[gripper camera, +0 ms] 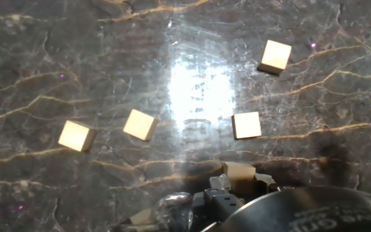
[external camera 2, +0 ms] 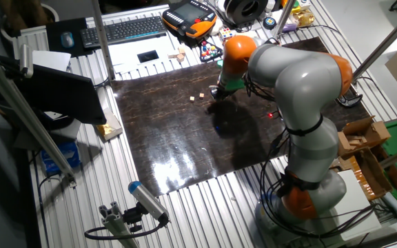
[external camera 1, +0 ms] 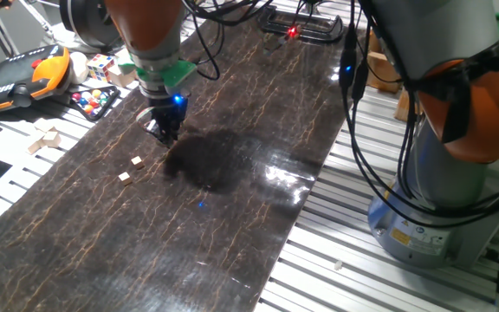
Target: Stack the blocks in a vertical line of five
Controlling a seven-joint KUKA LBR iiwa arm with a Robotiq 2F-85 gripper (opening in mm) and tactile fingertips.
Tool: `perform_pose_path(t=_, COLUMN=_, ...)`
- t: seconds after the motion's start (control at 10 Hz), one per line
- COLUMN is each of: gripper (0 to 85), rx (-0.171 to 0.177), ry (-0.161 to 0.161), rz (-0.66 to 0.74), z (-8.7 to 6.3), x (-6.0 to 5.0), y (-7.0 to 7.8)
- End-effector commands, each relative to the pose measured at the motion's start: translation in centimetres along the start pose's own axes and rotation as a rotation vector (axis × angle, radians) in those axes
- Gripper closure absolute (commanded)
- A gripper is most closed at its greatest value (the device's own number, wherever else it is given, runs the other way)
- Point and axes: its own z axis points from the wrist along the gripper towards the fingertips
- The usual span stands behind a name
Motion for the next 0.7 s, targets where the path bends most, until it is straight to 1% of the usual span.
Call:
perform_pose_path(t=0.0, gripper=84.0, rx=0.005, ry=0.006, rz=-0.003, z=0.02, x=0.00, y=-0.01)
perform_pose_path(t=0.3, gripper=84.0, rx=0.001, ry=0.020, rz=-0.024, z=0.12, x=0.11, y=-0.06)
perform_pose_path(t=0.6, gripper=84.0, rx=-0.020, ry=0.048, rz=-0.055, z=0.12, x=0.11, y=-0.06)
